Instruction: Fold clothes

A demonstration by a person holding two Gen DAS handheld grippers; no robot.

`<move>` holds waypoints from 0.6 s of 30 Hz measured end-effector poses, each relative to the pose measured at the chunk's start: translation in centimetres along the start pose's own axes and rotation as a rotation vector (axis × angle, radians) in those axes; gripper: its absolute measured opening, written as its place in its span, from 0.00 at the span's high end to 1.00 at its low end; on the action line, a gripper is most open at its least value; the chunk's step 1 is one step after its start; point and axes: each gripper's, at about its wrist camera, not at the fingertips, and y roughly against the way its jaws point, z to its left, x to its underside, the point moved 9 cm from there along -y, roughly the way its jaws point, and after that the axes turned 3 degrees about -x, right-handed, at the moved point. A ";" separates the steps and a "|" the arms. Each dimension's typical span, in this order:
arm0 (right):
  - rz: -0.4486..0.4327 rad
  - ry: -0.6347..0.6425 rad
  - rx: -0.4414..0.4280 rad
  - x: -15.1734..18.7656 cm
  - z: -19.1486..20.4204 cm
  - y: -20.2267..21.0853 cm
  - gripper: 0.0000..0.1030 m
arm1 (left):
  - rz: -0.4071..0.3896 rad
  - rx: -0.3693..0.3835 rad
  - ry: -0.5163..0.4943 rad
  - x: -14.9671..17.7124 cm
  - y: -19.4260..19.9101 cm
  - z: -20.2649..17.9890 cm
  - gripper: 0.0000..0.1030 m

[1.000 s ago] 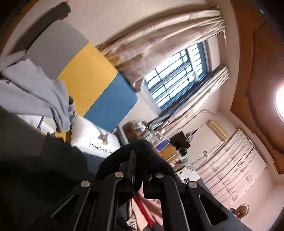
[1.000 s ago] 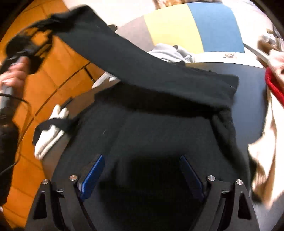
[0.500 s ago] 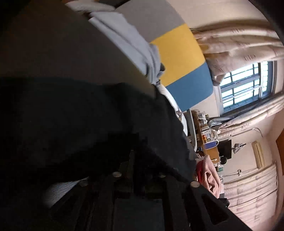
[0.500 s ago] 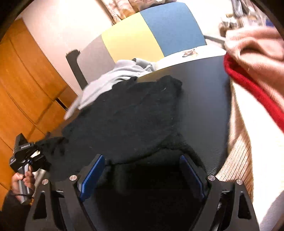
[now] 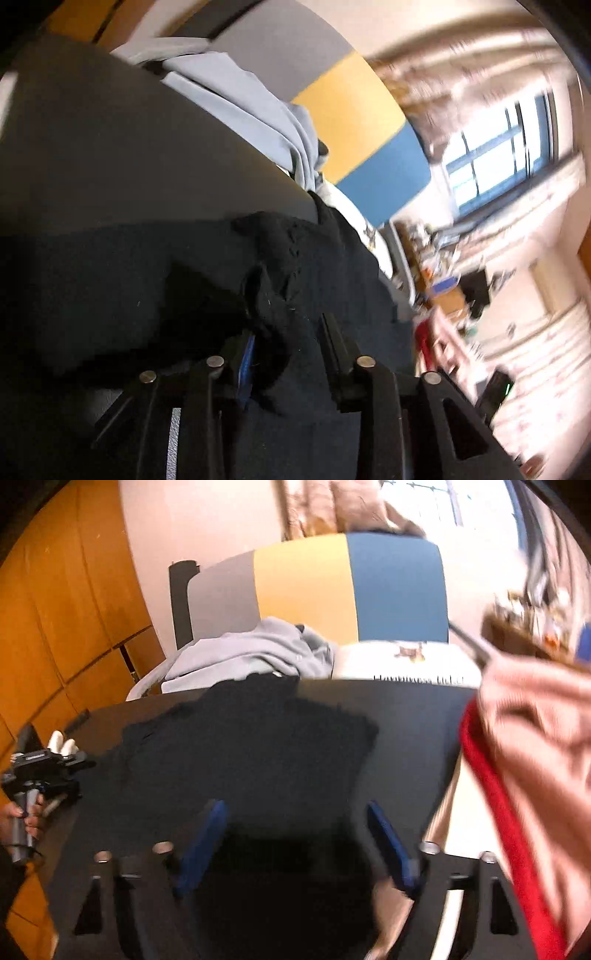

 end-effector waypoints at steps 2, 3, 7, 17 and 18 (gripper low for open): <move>0.028 0.039 0.008 -1.4 -0.3 -2.2 0.50 | 0.028 -0.031 -0.031 -0.4 -0.5 -0.1 0.66; 0.043 0.054 0.012 -2.0 -0.5 -3.2 0.52 | 0.041 -0.042 -0.038 -0.4 -0.9 0.0 0.66; 0.096 0.114 0.018 -3.7 -1.2 -6.6 0.52 | 0.056 -0.088 -0.056 -0.1 -2.0 0.4 0.74; 0.222 0.174 0.100 -3.1 -3.2 -11.1 0.94 | -0.002 -0.030 -0.169 -1.2 -1.3 -3.7 0.96; 0.211 0.157 0.098 -3.2 -3.4 -10.9 0.96 | -0.018 0.002 -0.172 -1.5 -1.1 -4.5 0.96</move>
